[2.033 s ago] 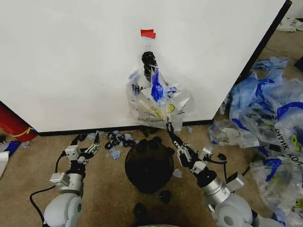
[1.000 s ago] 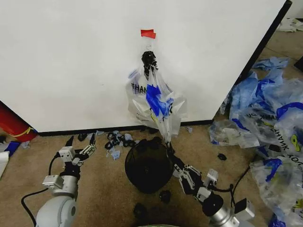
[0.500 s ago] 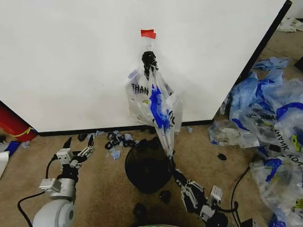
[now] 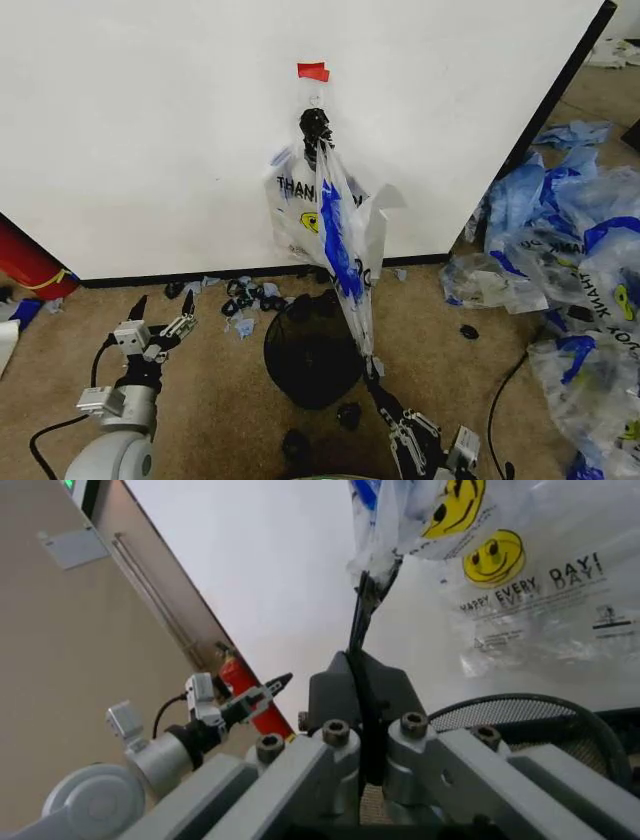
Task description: Pick up the garbage bag from the wall and place it over the trash bin.
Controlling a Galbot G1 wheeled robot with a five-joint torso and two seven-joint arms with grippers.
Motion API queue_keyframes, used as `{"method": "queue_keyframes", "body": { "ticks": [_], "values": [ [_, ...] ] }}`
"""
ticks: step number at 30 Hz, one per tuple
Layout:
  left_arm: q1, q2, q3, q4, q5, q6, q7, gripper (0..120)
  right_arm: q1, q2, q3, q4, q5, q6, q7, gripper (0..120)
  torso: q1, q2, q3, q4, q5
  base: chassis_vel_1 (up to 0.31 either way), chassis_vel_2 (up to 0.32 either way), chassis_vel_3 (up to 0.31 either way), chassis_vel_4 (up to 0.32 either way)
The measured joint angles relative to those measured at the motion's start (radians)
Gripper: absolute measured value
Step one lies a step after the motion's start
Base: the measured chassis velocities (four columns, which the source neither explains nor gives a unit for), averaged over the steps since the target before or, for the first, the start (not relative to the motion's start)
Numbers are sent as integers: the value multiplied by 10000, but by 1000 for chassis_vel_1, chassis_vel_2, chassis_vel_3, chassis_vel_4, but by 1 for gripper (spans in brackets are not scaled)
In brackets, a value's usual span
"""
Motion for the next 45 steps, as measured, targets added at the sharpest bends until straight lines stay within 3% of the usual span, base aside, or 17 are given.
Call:
{"method": "queue_keyframes", "body": {
  "ticks": [19, 29, 32, 34, 37, 41, 45],
  "values": [
    [34, -7, 33, 97, 49, -75, -7, 97, -235, 421, -68, -518, 4, 624, -400, 0, 0, 0, 0, 0, -2, 0, 0, 0, 0],
    [-69, -81, 76, 237, 84, -81, -9, 97, 2008, 38, -453, -231, 419, -424, 711, 0, 0, -1, 1, 11, 5, 0, 0, 0, 0],
    [-364, 27, 246, 335, 85, 32, -8, 97, 2434, -105, -214, -71, 689, -737, 981, 0, 1, 0, 1, -9, -7, 0, 0, 0, 0],
    [-410, 66, 278, 337, 85, 63, -7, 97, 2884, -250, -214, -66, 866, -904, 1135, 0, 1, 0, 1, 0, 7, 0, 0, 0, 0],
    [-463, 87, 320, 268, 9, 67, -7, 97, 3279, -367, -301, -86, 1021, -1018, 1240, 0, 1, -1, 2, 3, -4, 0, 0, 0, 0],
    [-511, 156, 492, -117, -484, 85, 21, 97, 3860, -518, -553, -154, 1275, -1177, 1410, 0, 1, -1, 2, 2, 2, 0, 0, 0, 0],
    [-458, 496, 1017, -1255, -1727, 582, 81, 97, 4486, -653, -958, -133, 1524, -1419, 1636, 0, 1, -1, 2, 2, 0, 0, 0, 0, 0]
  ]
}}
